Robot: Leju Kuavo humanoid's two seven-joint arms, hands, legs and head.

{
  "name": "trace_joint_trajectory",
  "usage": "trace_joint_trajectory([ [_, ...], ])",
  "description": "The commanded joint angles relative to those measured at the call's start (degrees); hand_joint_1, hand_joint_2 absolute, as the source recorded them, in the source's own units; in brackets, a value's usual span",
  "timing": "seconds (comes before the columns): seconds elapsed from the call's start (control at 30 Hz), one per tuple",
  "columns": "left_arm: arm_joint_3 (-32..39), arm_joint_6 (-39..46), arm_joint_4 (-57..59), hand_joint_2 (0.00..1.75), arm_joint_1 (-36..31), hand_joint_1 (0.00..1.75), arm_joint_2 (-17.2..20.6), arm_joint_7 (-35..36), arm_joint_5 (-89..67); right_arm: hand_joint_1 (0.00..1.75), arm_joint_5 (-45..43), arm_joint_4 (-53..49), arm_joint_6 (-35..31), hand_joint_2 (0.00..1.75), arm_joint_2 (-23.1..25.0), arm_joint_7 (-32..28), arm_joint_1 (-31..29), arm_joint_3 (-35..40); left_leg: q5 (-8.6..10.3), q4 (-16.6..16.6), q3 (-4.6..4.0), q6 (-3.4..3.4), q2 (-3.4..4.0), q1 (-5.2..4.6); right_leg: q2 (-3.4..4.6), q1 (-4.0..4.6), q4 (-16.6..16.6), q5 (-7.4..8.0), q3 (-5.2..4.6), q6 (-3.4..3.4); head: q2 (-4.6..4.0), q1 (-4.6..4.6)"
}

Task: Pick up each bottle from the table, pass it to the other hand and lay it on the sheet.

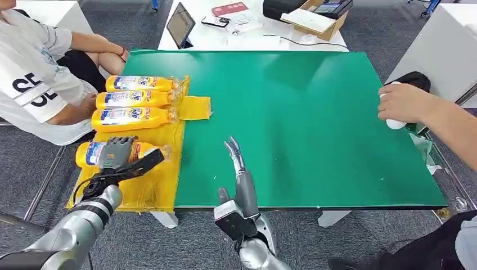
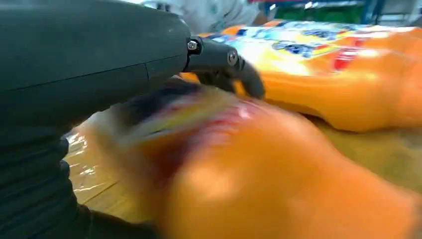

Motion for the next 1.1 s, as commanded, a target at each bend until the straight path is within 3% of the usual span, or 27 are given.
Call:
trace_joint_trajectory([
  [0.03, 3.89, -5.72, 4.47, 0.00, 0.02, 0.00, -1.62, -1.58, 3.17, 0.00, -0.37, 3.15, -0.07, 0.00, -1.06, 0.63, -0.70, -0.81, -0.01, -0.06, 0.12, -0.01, 0.00, 0.01, 0.00, 0.01, -0.07, 0.00, 0.13, -0.04, -0.02, 0.00],
  [0.5, 3.66, -12.03, 4.02, 0.00, -0.30, 0.00, -2.14, -6.08, 7.42, 0.00, -0.56, 3.98, -0.58, 0.00, -0.87, 0.53, -0.43, -1.24, 0.00, -0.05, 0.13, -0.03, 0.03, -0.02, 0.03, -0.02, -0.03, -0.01, 0.12, -0.05, 0.00, 0.00],
  [0.7, 7.26, -23.72, -0.87, 0.00, 0.48, 0.00, -2.43, -17.08, 23.18, 0.00, -0.38, 5.24, -0.19, 0.00, -1.23, 0.35, -0.36, -1.80, 0.01, -0.08, 0.17, -0.02, 0.03, -0.01, 0.03, -0.01, -0.09, 0.01, 0.18, -0.06, 0.00, 0.00],
  [0.87, 7.27, -25.86, -6.58, 0.00, 2.09, 0.00, -2.42, -20.88, 33.53, 0.00, -0.08, 5.93, 0.22, 0.00, -1.19, 0.83, -0.50, -2.05, 0.01, -0.06, 0.17, -0.02, 0.01, -0.02, 0.02, -0.02, -0.07, 0.01, 0.18, -0.05, 0.00, 0.02],
  [1.0, 5.67, -23.83, -12.62, 0.00, 4.32, 0.00, -3.06, -22.23, 41.26, 0.00, 0.45, 6.32, 0.60, 0.00, -1.11, 1.21, -0.63, -1.85, -0.02, -0.06, 0.17, -0.06, 0.05, 0.03, 0.06, 0.03, -0.08, 0.00, 0.18, -0.12, 0.00, 0.02],
  [1.1, 9.33, -13.65, -20.93, 0.00, 7.25, 0.00, -6.92, -27.93, 52.39, 0.00, 0.37, 8.18, 1.12, 0.00, -1.80, 1.47, -1.72, -0.89, -0.01, -0.03, 0.03, -0.05, 0.00, 0.03, 0.00, 0.04, -0.06, -0.01, 0.04, -0.08, 0.00, 0.00],
])
